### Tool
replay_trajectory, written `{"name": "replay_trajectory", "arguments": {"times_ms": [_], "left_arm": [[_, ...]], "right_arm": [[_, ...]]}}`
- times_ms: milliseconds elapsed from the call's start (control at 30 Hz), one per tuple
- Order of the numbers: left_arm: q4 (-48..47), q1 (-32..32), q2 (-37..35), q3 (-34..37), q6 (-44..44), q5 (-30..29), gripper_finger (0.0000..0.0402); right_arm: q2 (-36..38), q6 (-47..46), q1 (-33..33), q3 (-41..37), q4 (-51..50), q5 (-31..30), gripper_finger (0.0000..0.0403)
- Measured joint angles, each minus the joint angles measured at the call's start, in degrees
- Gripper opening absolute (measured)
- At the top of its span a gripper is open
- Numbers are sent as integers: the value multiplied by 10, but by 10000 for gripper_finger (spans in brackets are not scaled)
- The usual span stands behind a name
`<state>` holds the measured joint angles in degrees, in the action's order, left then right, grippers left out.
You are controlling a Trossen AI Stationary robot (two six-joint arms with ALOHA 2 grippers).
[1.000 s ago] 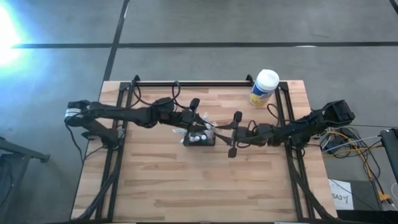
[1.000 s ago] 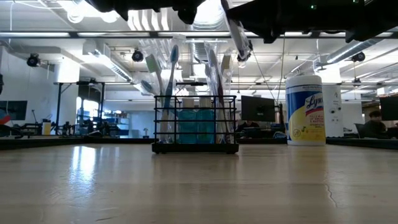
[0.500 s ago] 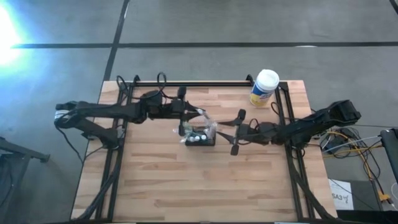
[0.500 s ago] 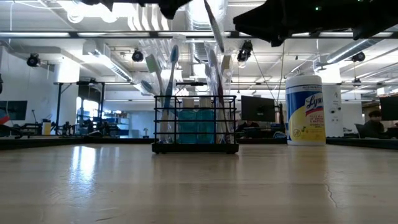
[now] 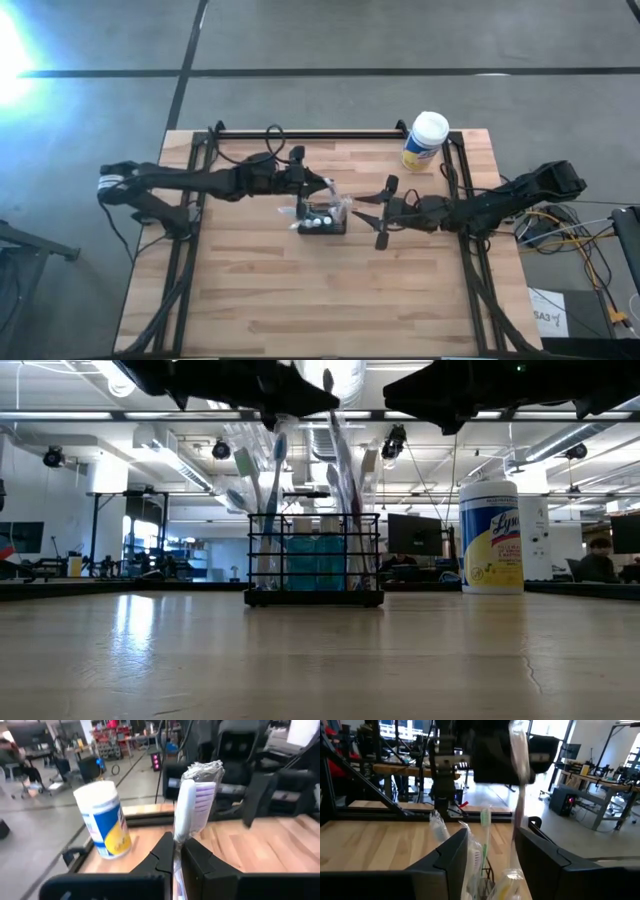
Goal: Pick & Place toothbrushing station
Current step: Put the purple toothbrush into the black mesh organizer
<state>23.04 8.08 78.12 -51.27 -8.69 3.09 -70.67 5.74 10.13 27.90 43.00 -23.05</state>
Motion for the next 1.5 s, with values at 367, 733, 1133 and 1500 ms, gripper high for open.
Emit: {"name": "replay_trajectory", "arguments": {"times_ms": [367,733,1133,1500], "left_arm": [[56,0,73,20,33,0,16],[81,0,136,20,34,8,16],[89,0,162,20,34,23,35],[74,1,123,20,17,38,156]], "right_arm": [[0,2,0,0,0,0,157],[0,4,0,0,0,0,152],[0,7,0,0,0,0,145],[0,7,0,0,-4,0,140]]}}
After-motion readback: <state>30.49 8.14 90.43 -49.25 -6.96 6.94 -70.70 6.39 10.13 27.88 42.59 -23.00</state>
